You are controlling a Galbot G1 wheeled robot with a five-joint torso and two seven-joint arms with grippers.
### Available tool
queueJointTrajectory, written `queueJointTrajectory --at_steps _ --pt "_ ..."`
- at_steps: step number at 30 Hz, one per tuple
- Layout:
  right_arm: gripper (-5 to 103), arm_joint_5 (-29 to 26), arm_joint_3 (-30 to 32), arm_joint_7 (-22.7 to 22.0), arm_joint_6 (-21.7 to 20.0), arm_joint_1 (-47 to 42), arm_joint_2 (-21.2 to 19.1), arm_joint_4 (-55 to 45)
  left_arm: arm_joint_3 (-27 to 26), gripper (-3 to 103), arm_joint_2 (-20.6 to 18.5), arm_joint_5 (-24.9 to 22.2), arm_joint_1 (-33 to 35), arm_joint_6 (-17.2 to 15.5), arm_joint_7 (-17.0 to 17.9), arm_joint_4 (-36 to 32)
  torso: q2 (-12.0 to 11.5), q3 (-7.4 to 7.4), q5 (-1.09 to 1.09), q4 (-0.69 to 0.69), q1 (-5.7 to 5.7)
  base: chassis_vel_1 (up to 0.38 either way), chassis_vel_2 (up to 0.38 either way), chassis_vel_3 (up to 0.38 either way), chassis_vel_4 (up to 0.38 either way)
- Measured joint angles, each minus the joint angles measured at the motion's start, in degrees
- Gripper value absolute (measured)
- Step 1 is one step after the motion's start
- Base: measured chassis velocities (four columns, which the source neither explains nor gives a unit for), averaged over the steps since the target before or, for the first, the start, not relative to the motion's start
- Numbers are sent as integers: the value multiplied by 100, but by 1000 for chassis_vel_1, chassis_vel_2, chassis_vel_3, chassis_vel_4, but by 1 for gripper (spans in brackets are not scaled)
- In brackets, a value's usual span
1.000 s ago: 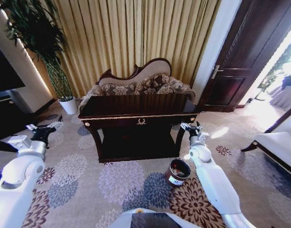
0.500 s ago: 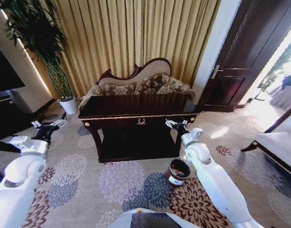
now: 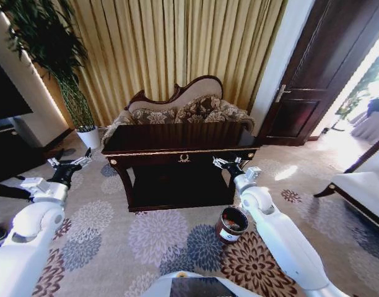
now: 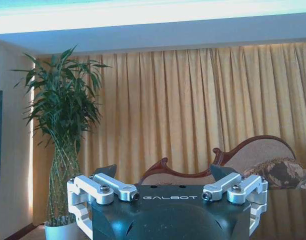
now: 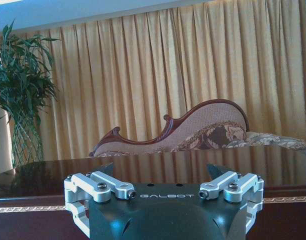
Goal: Move to the front of the table and place the trash on the table into the trash bin.
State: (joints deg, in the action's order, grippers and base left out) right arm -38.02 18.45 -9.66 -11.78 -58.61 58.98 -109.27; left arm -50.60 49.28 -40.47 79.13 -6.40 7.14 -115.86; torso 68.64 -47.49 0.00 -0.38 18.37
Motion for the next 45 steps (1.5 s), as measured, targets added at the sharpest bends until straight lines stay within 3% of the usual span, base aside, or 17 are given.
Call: queueJointTrajectory --at_steps 10,35,45 --pt "100 11 120 -20 -4 -113 -7 -61 -78 100 -5 0 111 -2 -53 -74 -1 -1 0 1 2 48 -44 -47 40" --pt "100 137 342 -59 64 -108 9 85 -228 100 158 91 454 47 -138 -236 0 -1 2 0 0 239 -239 -249 240" --pt "100 168 316 -65 105 -121 41 94 -305 100 231 128 591 153 -199 -211 -1 -1 0 1 1 69 -70 -62 73"
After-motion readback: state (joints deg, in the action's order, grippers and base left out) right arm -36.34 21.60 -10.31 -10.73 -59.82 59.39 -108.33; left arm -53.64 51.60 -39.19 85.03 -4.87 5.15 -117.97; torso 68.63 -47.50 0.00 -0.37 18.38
